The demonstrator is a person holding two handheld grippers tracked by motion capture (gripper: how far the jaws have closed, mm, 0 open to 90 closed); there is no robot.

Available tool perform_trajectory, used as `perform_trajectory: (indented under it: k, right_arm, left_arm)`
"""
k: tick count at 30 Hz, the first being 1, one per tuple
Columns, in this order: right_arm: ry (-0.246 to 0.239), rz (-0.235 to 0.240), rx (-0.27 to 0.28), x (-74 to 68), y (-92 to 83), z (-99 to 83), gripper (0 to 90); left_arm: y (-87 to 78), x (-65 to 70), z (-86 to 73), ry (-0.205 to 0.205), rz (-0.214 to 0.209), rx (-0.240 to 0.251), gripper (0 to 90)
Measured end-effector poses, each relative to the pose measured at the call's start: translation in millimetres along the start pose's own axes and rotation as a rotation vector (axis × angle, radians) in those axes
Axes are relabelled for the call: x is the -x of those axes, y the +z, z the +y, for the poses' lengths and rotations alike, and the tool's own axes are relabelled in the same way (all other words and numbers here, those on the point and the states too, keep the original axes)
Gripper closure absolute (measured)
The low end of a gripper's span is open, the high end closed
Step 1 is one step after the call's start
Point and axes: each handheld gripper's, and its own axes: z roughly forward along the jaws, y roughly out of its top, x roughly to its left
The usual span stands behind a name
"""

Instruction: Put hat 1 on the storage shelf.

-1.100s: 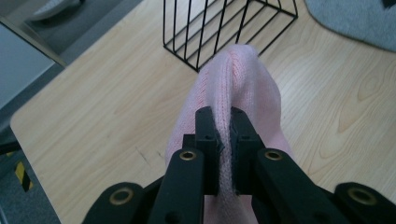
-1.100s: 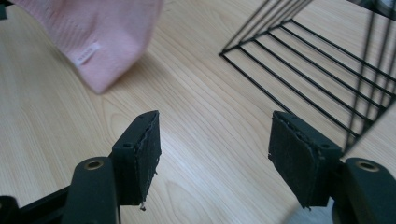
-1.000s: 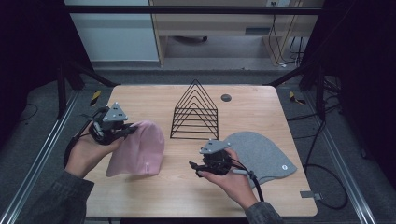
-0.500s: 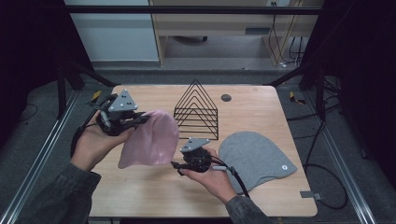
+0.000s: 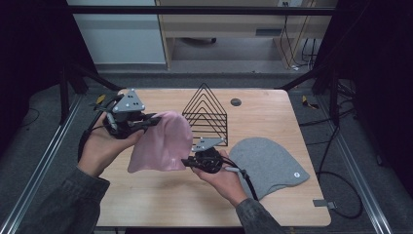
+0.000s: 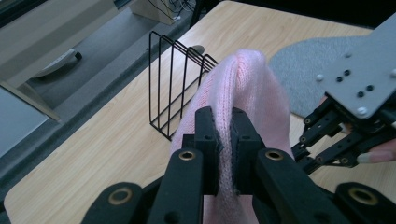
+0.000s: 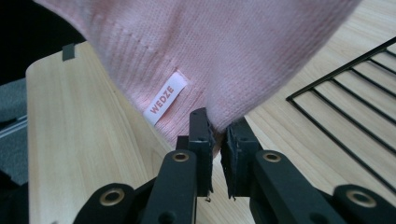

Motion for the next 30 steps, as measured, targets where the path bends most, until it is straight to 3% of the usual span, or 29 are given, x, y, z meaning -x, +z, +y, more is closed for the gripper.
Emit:
perform_trajectory:
  k: [6,12,18,20,24,30]
  right_arm:
    - [-0.05,-0.019,-0.026,5.5,-25.1,15.2,83.8]
    - [-0.079,-0.045,-0.05,13.7,-46.6,33.2,84.1]
    - [-0.081,-0.052,-0.068,22.6,-56.0,42.6,84.1]
    - [-0.077,-0.062,-0.071,26.8,-60.0,47.9,84.1]
    - [-0.08,-0.074,-0.07,32.4,-66.2,59.0,84.2]
    - [-0.1,-0.088,-0.07,38.2,-73.8,74.6,84.2]
  left_arm:
    - [-0.4,-15.5,-0.3,-0.068,-0.018,0.051,83.4]
    - [-1.0,-22.1,8.3,-0.07,0.001,0.073,83.2]
    - [1.9,-26.5,18.7,-0.055,0.013,0.062,83.2]
    - [4.0,-27.6,21.0,-0.071,0.012,0.081,83.2]
    - [6.8,-33.5,30.1,-0.058,0.027,0.086,83.1]
    - [9.1,-42.2,41.8,-0.071,0.032,0.12,83.1]
